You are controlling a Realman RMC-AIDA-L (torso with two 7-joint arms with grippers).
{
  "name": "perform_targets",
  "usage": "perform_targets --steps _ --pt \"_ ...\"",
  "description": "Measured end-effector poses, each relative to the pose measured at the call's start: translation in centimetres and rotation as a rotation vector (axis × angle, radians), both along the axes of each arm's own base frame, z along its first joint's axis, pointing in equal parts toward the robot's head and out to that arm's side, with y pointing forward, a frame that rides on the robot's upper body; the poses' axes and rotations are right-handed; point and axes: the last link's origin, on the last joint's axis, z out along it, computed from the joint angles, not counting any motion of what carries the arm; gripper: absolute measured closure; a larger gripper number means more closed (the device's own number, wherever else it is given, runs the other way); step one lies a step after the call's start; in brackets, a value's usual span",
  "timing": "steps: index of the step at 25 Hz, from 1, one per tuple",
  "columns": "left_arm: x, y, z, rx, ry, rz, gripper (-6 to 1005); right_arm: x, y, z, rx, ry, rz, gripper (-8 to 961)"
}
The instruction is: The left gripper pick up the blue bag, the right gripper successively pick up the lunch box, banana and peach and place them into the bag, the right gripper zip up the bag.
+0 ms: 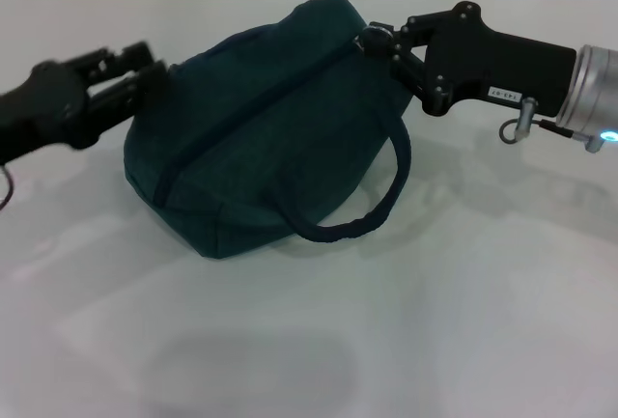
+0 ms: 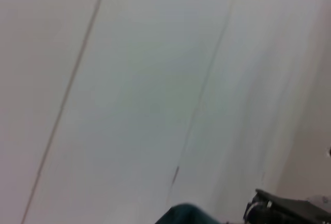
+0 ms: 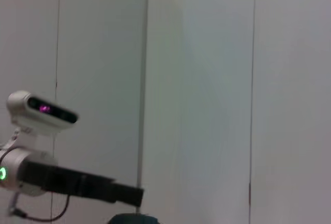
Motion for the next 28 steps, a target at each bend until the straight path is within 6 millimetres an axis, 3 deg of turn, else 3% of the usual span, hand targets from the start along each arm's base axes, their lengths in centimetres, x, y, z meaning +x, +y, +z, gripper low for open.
perform_targets --steps 5,8,12,20,28 --pt "3.4 2.6 -0.1 -0.042 0.056 -0.08 573 0.3 -0.1 -0.1 -0.001 -0.003 -0.009 909" --pt "5.3 4.7 -0.1 -0.112 0.126 -0.049 568 0.6 -0.2 -0.1 -0.003 -0.004 -0.018 908" --pt "7.0 6.1 -0.5 -0.226 0.239 -0.014 555 0.9 -0.3 -0.1 0.0 0.004 -0.03 907" --pt "8.7 6.9 -0.7 -0.342 0.366 0.036 528 1.3 -0.4 0.1 0.009 0.011 -0.044 906" --pt "9.3 7.3 0.7 -0.28 0.427 0.057 501 1.1 -0.4 0.2 0.011 0.01 -0.035 905"
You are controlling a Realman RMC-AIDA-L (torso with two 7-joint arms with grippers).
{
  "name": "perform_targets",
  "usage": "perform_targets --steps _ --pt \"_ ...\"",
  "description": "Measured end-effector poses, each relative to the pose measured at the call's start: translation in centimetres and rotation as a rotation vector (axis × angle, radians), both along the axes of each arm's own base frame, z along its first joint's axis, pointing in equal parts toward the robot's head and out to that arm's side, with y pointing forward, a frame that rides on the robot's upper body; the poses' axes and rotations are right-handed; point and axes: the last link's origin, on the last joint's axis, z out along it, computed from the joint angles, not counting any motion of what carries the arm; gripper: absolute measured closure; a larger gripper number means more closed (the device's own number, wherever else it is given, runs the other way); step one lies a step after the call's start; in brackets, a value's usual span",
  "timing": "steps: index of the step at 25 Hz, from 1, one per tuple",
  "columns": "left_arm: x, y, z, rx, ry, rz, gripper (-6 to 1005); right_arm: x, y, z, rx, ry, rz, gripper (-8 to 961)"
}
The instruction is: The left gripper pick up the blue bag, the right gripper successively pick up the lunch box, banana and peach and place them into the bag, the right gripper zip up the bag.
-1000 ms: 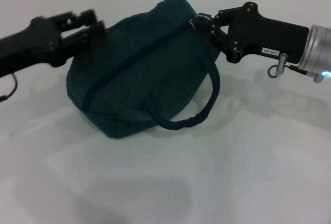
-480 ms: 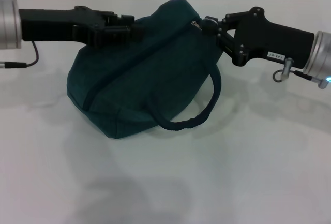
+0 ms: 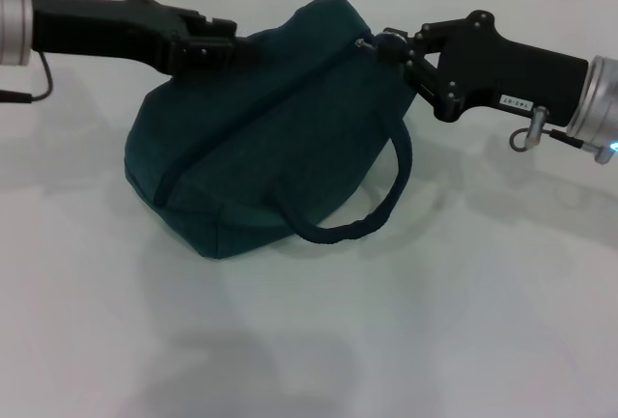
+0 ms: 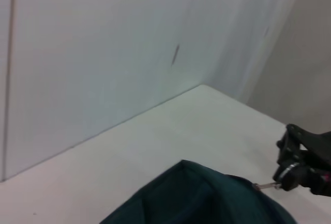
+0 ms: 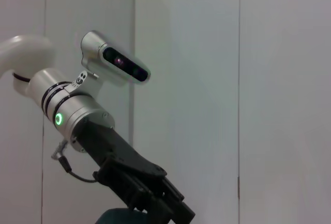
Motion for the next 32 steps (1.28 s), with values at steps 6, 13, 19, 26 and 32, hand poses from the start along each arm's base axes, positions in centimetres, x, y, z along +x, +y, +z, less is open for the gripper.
perform_targets --steps 6,13,19,26,32 --pt "0.1 0.0 0.4 0.003 0.02 0.029 481 0.0 0.0 0.0 0.0 -0.001 -0.001 904" --pt "0.1 0.0 -0.1 -0.039 0.069 0.071 458 0.1 0.1 0.1 0.01 -0.002 -0.001 903" --pt "0.5 0.0 -0.4 -0.066 0.089 0.086 263 0.0 0.2 0.4 0.022 0.008 0.0 902" --pt "0.5 0.1 -0.3 -0.057 0.104 0.048 312 0.2 0.6 1.2 0.051 0.028 -0.014 901" --pt "0.2 0.0 -0.2 -0.053 0.106 0.052 415 0.4 1.0 2.1 0.08 0.065 -0.037 900"
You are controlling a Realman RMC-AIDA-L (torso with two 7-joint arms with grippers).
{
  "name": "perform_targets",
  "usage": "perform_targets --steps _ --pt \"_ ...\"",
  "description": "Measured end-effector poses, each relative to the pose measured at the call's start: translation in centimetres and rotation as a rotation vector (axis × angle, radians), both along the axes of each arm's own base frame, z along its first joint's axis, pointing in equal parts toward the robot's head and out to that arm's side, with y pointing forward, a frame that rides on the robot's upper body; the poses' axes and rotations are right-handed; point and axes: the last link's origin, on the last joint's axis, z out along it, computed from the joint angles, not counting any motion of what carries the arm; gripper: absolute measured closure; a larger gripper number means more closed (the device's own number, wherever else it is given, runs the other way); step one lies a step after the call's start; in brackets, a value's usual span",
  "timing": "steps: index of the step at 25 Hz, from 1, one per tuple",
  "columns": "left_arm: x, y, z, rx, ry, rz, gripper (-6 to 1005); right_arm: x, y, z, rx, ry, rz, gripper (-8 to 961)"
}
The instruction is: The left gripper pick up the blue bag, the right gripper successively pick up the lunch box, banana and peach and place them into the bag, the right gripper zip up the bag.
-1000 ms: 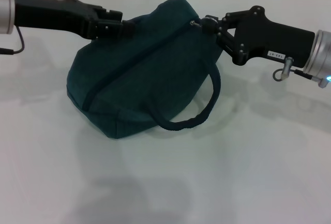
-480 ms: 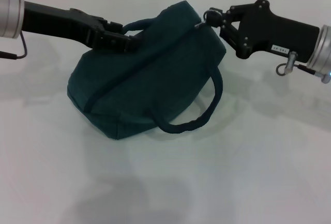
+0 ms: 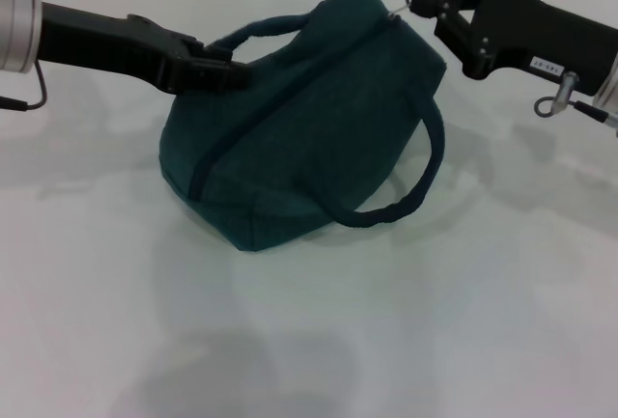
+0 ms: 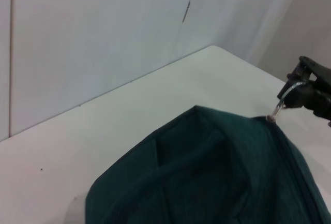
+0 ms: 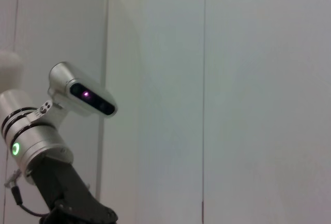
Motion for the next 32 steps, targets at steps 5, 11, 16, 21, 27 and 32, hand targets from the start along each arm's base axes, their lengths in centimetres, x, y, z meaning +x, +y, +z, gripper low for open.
perform_targets --steps 5,11,16,21,27,32 --pt "-0.2 0.0 0.0 -0.004 0.003 0.006 606 0.0 0.0 0.1 0.003 0.005 -0.003 899" --pt "-0.1 -0.2 -0.4 -0.025 0.015 -0.002 721 0.0 0.0 0.0 0.001 0.005 -0.005 898" --pt "0.1 0.0 -0.2 -0.016 0.007 -0.008 723 0.0 0.0 -0.1 -0.001 0.003 -0.008 897" --pt "0.6 0.2 -0.2 0.0 0.003 -0.043 599 0.1 0.0 -0.2 -0.001 0.002 -0.012 896" --pt "0.2 0.5 0.4 -0.011 0.057 -0.015 380 0.3 0.0 -0.3 0.008 -0.006 -0.012 895" --pt "0.2 0.3 0.8 -0.051 0.076 0.007 193 0.4 0.0 -0.3 0.013 -0.008 -0.011 894"
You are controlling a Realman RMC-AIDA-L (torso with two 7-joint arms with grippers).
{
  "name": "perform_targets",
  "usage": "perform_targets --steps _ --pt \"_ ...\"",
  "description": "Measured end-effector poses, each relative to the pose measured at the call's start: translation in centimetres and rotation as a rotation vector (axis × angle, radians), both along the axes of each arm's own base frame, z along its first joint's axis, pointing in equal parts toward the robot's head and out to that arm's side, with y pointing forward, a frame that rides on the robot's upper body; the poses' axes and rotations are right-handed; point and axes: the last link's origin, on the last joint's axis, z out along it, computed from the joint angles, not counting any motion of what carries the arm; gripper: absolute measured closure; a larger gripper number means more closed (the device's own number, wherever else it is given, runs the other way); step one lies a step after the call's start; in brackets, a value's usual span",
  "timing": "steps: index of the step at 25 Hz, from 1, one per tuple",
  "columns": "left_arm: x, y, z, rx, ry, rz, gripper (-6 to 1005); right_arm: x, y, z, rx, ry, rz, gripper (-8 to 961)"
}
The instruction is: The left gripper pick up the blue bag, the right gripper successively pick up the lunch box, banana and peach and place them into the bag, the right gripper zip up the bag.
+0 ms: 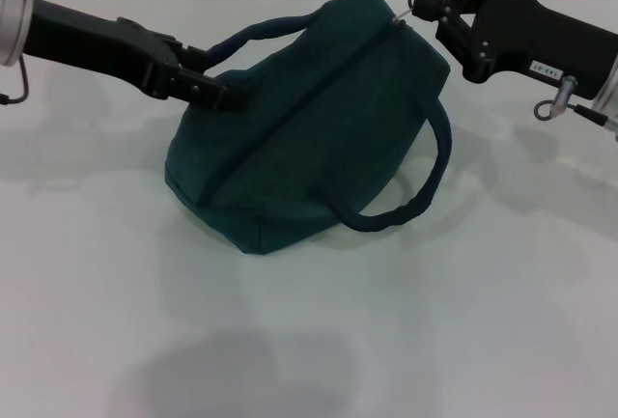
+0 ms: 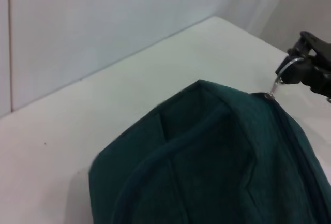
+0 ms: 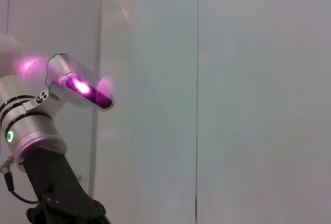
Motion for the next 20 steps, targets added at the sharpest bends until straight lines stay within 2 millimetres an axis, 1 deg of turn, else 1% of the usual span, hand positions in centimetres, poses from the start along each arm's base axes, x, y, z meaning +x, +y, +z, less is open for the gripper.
perform_targets --steps 4,9,15,20 --pt "0.3 0.1 0.0 -0.009 0.002 0.0 106 -0.1 0.1 0.0 0.001 0.0 0.003 894" --pt "0.7 0.3 -0.6 -0.036 0.006 -0.004 112 -0.1 0.1 0.2 0.007 0.005 0.0 893" --pt "0.5 0.4 -1.5 -0.067 0.047 -0.017 234 -0.1 0.1 0.4 0.01 0.016 0.0 892" --pt "0.7 0.5 -1.5 -0.062 0.052 -0.035 360 0.0 0.2 0.5 0.014 0.018 -0.002 891"
